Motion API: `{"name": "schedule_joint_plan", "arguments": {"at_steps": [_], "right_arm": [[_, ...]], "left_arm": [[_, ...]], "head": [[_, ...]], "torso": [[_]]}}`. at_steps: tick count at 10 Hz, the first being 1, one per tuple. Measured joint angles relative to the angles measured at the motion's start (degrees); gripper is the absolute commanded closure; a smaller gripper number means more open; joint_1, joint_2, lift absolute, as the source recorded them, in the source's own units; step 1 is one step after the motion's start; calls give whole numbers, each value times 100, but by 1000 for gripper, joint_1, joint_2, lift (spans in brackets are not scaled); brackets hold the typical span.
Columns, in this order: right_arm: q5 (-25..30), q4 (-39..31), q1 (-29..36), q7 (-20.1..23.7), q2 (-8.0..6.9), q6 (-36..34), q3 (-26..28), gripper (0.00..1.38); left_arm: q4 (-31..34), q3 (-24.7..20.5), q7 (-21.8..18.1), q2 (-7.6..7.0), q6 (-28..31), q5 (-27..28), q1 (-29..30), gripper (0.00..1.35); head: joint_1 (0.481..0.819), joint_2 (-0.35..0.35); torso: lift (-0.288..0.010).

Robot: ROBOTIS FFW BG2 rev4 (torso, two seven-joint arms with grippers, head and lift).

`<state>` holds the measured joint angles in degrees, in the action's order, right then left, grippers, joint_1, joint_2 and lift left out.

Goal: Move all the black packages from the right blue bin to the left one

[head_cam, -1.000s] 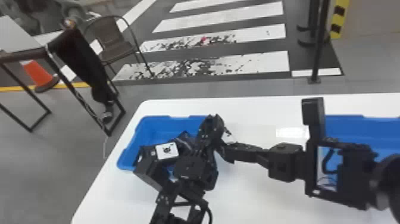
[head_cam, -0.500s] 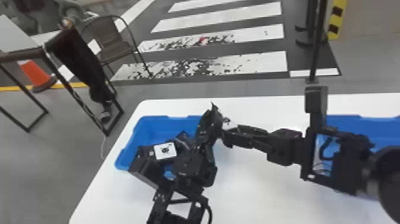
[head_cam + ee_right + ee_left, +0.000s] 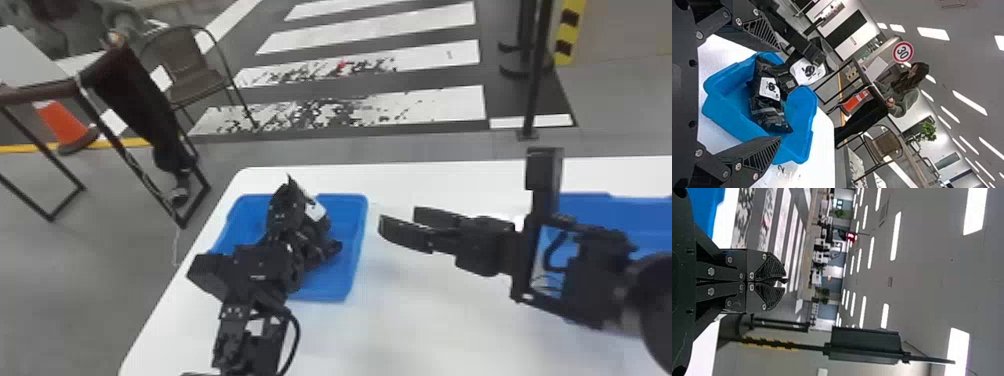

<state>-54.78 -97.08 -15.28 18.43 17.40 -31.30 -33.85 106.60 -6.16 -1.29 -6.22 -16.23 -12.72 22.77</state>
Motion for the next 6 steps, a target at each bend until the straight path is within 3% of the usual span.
{"name": "schedule_joint_plan", "arguments": {"at_steps": [1,2,3,4,6], "right_arm": [[-33,10,37,24,1,9,47,259],[-24,7,121,78,1,19,167,259],[101,-91,298,118,-1,55,410,259],[451,-295,574,144,-16,112,826,259],[1767,-991,1356,179,-87,473,1921,256]], "left_arm": [[-416,-167,163,5,-9,332,-227,802],[-703,-200,230,2,-34,429,-350,246],[-800,-156,228,13,-258,352,-332,32],[-817,-58,205,33,-587,266,-250,124],[-674,196,-19,55,-1128,40,-47,137]], "head": [[695,350],[695,350],[695,350],[695,350],[695,330]], "torso": [[-154],[-154],[-154],[-154],[-154]]}}
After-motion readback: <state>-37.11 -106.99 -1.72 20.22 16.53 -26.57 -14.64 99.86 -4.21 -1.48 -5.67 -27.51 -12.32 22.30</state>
